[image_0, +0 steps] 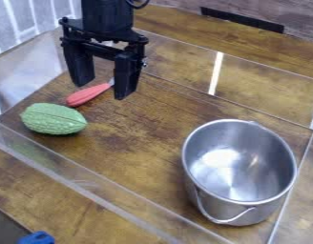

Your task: Put the green object in the silver pot

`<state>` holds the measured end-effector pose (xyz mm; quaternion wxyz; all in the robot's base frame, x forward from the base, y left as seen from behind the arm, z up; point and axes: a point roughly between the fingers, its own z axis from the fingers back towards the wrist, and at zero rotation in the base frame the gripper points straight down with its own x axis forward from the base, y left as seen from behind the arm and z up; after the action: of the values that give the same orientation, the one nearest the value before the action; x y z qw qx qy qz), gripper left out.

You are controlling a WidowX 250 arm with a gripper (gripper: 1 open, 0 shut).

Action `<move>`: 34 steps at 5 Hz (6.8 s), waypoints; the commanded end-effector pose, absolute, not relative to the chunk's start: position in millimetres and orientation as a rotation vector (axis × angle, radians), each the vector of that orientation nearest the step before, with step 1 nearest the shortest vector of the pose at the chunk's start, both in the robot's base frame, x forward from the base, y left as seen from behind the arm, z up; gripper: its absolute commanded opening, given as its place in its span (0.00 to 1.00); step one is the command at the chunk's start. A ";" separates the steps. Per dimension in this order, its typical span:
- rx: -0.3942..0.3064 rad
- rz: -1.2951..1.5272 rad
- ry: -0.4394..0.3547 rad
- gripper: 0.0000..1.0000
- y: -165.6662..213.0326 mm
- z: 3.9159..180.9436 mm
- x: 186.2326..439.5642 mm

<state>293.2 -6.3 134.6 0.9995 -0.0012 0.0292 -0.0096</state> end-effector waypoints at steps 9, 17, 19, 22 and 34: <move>0.116 -0.925 -0.084 1.00 107.5 51.8 286.3; 0.014 -0.907 -0.264 1.00 130.5 37.3 293.8; -0.042 -0.906 -0.296 1.00 128.7 38.7 297.7; -0.084 -0.901 -0.309 0.00 119.2 41.6 304.1; -0.216 -0.863 -0.306 0.00 74.1 47.0 326.0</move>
<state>313.9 73.7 31.1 0.8959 -0.1243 -0.1295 -0.4065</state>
